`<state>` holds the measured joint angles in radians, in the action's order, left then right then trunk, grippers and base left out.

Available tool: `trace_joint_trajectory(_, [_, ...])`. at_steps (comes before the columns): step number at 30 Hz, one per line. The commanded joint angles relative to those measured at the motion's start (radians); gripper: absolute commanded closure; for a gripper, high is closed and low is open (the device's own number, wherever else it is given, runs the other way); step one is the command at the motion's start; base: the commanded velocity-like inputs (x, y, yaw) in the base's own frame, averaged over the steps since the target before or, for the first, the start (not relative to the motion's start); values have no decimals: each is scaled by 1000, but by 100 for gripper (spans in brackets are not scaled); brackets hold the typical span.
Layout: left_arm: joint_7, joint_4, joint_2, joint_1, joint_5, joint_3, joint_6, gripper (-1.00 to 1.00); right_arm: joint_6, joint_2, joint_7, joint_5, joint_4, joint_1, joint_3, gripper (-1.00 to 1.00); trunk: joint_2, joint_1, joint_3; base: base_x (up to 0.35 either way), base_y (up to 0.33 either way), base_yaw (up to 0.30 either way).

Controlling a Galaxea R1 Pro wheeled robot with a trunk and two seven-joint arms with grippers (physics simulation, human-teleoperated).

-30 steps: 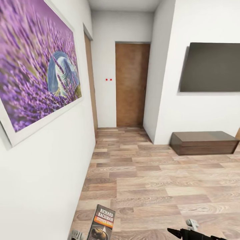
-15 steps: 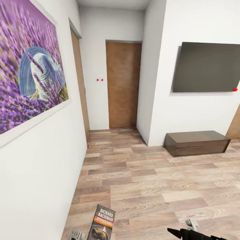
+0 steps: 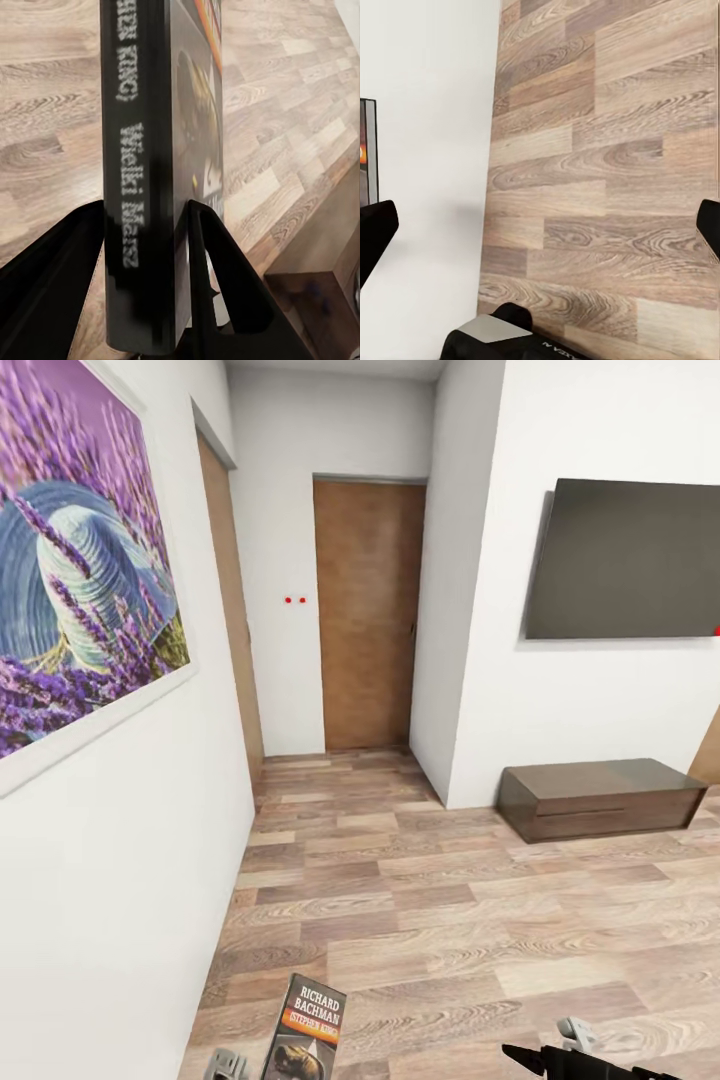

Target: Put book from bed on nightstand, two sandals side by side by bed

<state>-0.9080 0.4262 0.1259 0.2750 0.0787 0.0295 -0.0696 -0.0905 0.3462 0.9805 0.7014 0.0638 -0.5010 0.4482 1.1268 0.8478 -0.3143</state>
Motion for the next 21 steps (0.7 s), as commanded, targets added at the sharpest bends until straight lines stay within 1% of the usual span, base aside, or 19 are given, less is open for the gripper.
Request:
trace_joint_trajectory(1, [-5,0,0,1,7,3,-7,100,-10,0,3,10,1,-1,6,-100,1,1,-1,325,0,-104])
trace_joint_trajectory(5, [-5,0,0,1,7,3,-7,100,-10,0,4,10,1,-1,6,-100,1,1,-1,325,0,-195])
trace_joint_trajectory(8, [-5,0,0,1,7,3,-7,100,-10,0,4,10,1,-1,6,-100,1,1,-1,325,0,-117])
trace_joint_trajectory(18, [-5,0,0,1,7,3,-7,100,-10,0,7,11,1,-1,6,-100,1,1,-1,325,0,-22])
trace_joint_trajectory(21, [-5,0,0,1,7,3,-7,100,-10,0,6,11,1,-1,6,-100,1,1,-1,325,0,-174])
